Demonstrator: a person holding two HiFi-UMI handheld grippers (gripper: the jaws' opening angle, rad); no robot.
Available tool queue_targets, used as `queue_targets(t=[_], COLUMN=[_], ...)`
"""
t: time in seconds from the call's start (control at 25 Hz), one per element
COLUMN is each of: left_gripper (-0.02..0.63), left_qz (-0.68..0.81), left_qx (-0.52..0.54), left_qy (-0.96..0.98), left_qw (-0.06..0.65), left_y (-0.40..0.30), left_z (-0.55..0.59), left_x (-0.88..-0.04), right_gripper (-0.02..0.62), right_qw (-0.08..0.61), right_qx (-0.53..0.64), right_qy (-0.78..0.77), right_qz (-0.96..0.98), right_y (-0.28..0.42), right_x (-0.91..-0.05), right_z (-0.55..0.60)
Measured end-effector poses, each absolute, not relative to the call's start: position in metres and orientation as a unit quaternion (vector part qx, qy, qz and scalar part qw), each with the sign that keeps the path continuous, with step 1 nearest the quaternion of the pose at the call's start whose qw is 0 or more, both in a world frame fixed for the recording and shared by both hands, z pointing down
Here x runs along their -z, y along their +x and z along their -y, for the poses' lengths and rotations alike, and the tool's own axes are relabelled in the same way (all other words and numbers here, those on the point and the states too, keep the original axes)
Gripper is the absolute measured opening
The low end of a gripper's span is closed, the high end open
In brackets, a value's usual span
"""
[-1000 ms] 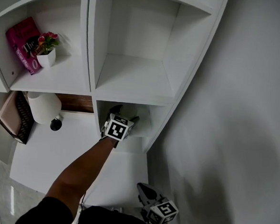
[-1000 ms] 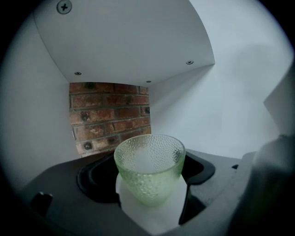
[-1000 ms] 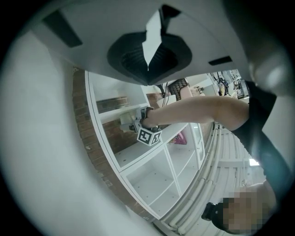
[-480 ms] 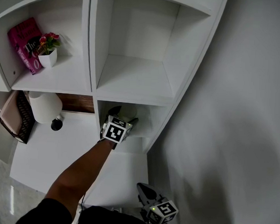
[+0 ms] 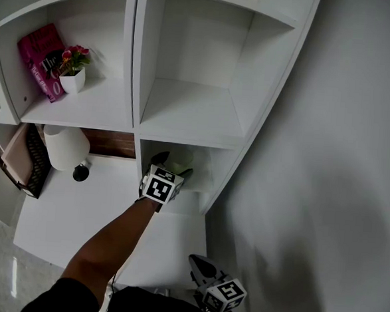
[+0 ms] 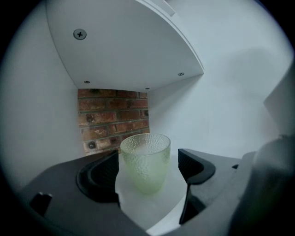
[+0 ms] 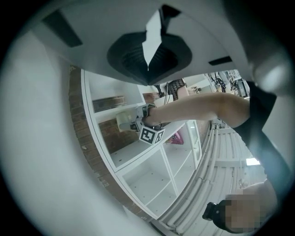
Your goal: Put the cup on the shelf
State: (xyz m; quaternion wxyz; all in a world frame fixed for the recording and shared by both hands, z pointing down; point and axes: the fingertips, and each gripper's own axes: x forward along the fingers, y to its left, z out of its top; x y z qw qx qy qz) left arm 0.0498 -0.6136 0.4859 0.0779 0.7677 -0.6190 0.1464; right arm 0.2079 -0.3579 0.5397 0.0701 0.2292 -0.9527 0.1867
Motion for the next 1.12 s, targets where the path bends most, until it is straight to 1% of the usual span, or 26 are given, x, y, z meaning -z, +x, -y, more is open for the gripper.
queue_targets(t=[0.44, 0.68, 1.12], left_gripper=[0.390, 0.390, 0.387], left_qz=[0.610, 0.596, 0.603], left_qx=[-0.154, -0.133, -0.103], left_qy=[0.775, 0.789, 0.787], left_qw=[0.064, 0.070, 0.080], left_y=[0.052, 0.057, 0.041], left_z=[0.595, 0.576, 0.530], left_x=[-0.478, -0.467, -0.471], right_gripper=[0.005, 0.005, 0.005], right_qw=[0.069, 0.068, 0.068], right_qx=[-0.181, -0.174, -0.169], right_qy=[0.223, 0.222, 0.195], right_qz=[0.955, 0.957, 0.964], right_y=[0.200, 0.194, 0.169], right_x=[-0.535, -0.532, -0.526], right_z=[0.354, 0.355, 0.350])
